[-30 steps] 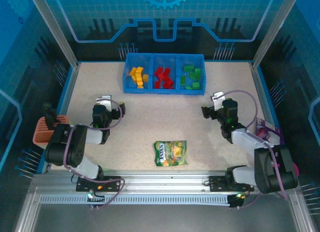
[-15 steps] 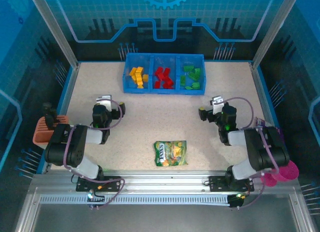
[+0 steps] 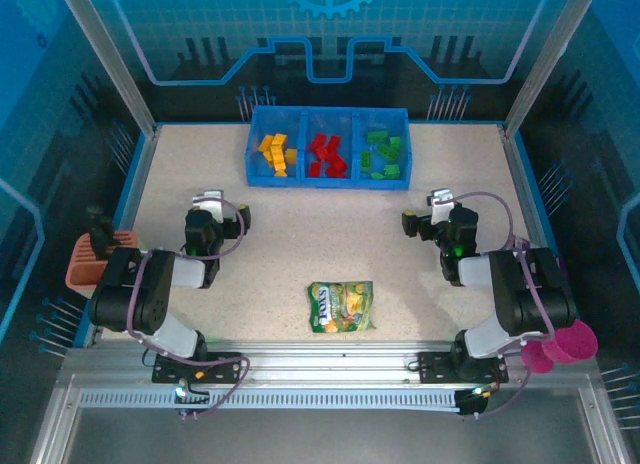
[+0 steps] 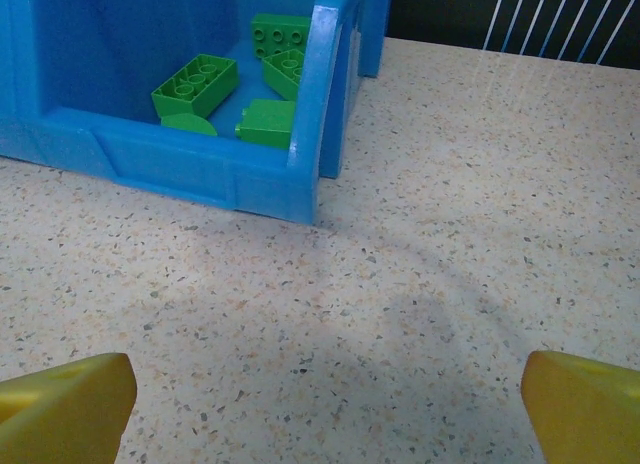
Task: Sort the legos into containers by color
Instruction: Reset both arms
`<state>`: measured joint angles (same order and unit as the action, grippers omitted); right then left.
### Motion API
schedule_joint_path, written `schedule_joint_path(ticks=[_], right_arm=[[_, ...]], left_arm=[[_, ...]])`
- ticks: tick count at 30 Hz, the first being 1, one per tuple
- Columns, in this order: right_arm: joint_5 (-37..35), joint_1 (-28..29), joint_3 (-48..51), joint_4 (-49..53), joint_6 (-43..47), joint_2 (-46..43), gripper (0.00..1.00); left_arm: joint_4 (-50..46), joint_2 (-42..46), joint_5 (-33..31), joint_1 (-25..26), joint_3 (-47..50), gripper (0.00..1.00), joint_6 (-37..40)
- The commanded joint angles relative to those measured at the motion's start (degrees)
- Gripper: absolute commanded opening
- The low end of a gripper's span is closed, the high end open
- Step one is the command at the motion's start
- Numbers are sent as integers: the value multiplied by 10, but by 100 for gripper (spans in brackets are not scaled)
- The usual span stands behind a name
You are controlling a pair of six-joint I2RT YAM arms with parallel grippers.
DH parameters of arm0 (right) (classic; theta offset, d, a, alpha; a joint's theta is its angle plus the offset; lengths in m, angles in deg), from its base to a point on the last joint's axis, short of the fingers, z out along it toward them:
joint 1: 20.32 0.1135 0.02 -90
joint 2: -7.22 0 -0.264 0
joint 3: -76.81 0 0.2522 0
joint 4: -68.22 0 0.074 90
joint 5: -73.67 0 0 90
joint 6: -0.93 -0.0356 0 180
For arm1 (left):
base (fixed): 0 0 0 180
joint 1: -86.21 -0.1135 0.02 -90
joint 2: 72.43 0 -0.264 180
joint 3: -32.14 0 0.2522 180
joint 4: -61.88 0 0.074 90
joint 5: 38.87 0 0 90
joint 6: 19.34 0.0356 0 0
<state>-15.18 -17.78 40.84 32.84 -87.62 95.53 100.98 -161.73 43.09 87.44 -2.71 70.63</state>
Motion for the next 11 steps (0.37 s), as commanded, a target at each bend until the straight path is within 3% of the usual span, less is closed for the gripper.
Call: schedule_joint_path(ticks=[1,11], right_arm=[[5,-1,-8,-16,-3,0,100],[7,-2,-8,-16,-6,1,100]], left_arm=[[6,1,10,-5,-8,99,-3],[5,1,14,-7,-7,99,-4]])
